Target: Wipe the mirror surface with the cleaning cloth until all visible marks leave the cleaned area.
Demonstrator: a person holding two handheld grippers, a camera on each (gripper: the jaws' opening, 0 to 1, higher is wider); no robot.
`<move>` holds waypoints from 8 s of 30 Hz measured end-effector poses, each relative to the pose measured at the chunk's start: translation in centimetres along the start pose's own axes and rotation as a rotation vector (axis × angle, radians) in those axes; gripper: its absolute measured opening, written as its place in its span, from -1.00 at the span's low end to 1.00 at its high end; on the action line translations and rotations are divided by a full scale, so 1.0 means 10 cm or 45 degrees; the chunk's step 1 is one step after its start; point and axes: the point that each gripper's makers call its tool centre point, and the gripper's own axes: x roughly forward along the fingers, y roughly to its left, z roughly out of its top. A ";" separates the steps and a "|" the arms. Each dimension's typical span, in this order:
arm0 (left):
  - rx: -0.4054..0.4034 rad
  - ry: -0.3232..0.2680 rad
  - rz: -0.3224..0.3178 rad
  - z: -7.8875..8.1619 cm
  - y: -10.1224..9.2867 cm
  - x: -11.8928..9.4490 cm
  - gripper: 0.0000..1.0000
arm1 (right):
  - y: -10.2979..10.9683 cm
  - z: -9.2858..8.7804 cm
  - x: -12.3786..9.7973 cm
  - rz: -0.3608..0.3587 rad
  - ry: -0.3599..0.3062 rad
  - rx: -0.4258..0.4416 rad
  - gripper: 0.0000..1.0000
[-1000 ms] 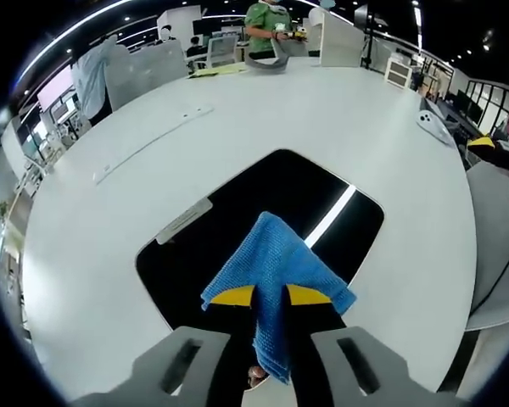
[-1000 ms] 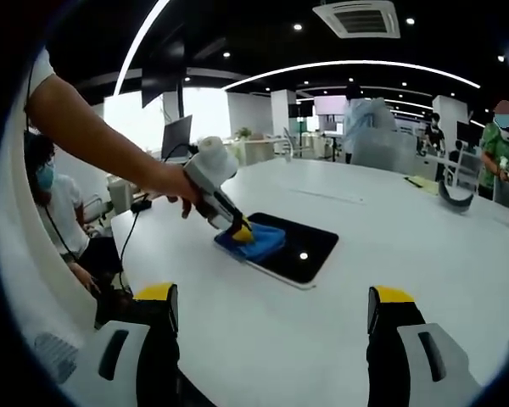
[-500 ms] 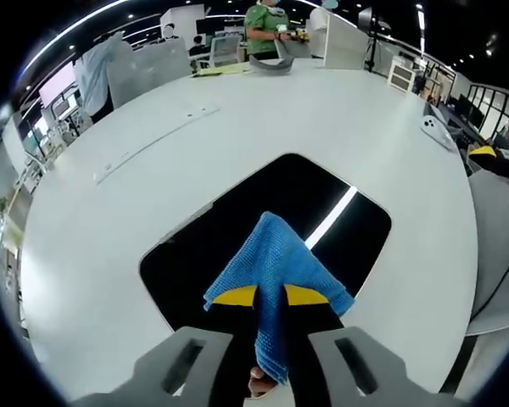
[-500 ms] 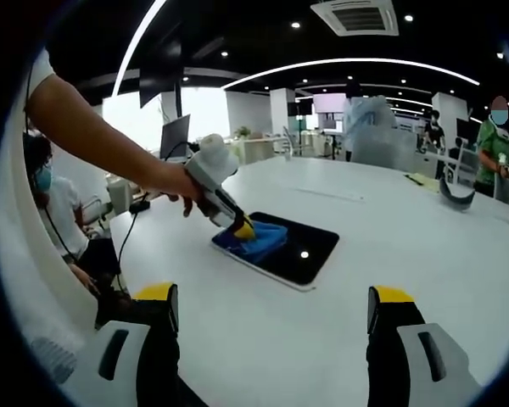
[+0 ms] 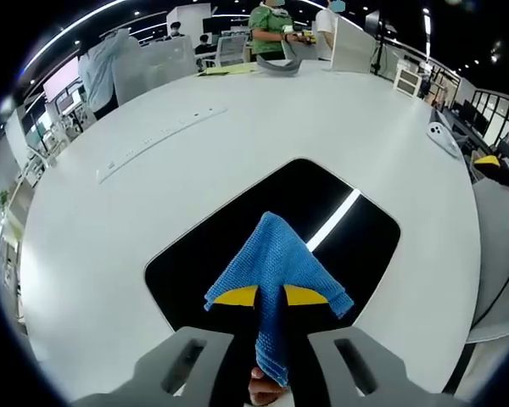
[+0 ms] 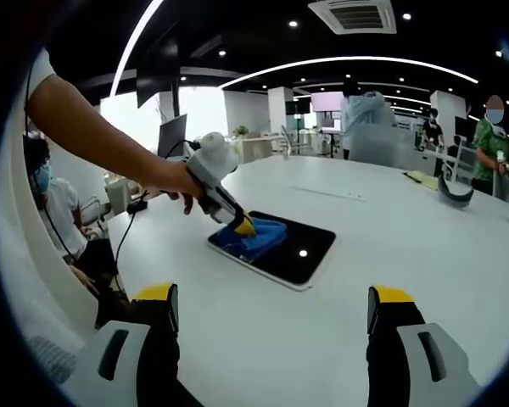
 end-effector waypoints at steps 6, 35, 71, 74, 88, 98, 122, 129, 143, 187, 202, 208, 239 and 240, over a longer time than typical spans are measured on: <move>0.000 -0.002 0.008 0.03 0.03 0.01 -0.84 | -0.03 -0.01 0.01 -0.006 0.003 0.008 0.85; -0.026 0.005 0.028 0.16 0.19 0.10 -0.84 | -0.12 -0.03 0.10 -0.006 0.026 0.016 0.85; -0.013 0.008 0.029 0.32 0.37 0.22 -0.84 | -0.27 -0.03 0.11 -0.054 0.033 0.042 0.84; -0.011 0.006 0.033 0.33 0.38 0.22 -0.84 | -0.27 -0.02 0.11 -0.058 0.030 0.046 0.84; -0.002 -0.002 0.026 0.33 0.38 0.22 -0.83 | -0.28 0.04 0.10 -0.073 0.008 0.044 0.84; 0.018 -0.028 0.040 0.33 0.40 0.22 -0.76 | -0.24 0.01 0.08 -0.065 0.016 0.041 0.84; 0.073 -0.011 0.003 0.23 0.49 0.14 -0.38 | -0.15 0.04 0.08 -0.054 0.026 0.019 0.84; 0.059 -0.007 0.016 0.16 0.60 0.08 -0.35 | -0.12 0.02 0.07 -0.057 0.030 0.021 0.84; 0.034 0.001 0.046 0.10 0.65 0.02 -0.32 | -0.06 -0.01 0.02 -0.065 0.034 0.022 0.84; -0.054 -0.056 0.109 -0.09 0.66 -0.12 -0.33 | 0.09 0.03 -0.05 -0.052 0.018 0.001 0.84; -0.075 -0.063 0.126 -0.17 0.57 -0.17 -0.36 | 0.14 0.01 -0.08 -0.038 0.010 -0.003 0.84; -0.080 -0.059 0.128 -0.20 0.53 -0.19 -0.36 | 0.13 0.05 -0.07 -0.035 -0.003 -0.009 0.84; -0.102 -0.057 0.132 -0.37 0.37 -0.31 -0.35 | 0.15 0.10 -0.10 -0.014 -0.047 -0.004 0.84; -0.103 -0.057 0.133 -0.38 0.37 -0.31 -0.35 | 0.15 0.10 -0.10 -0.013 -0.049 -0.003 0.84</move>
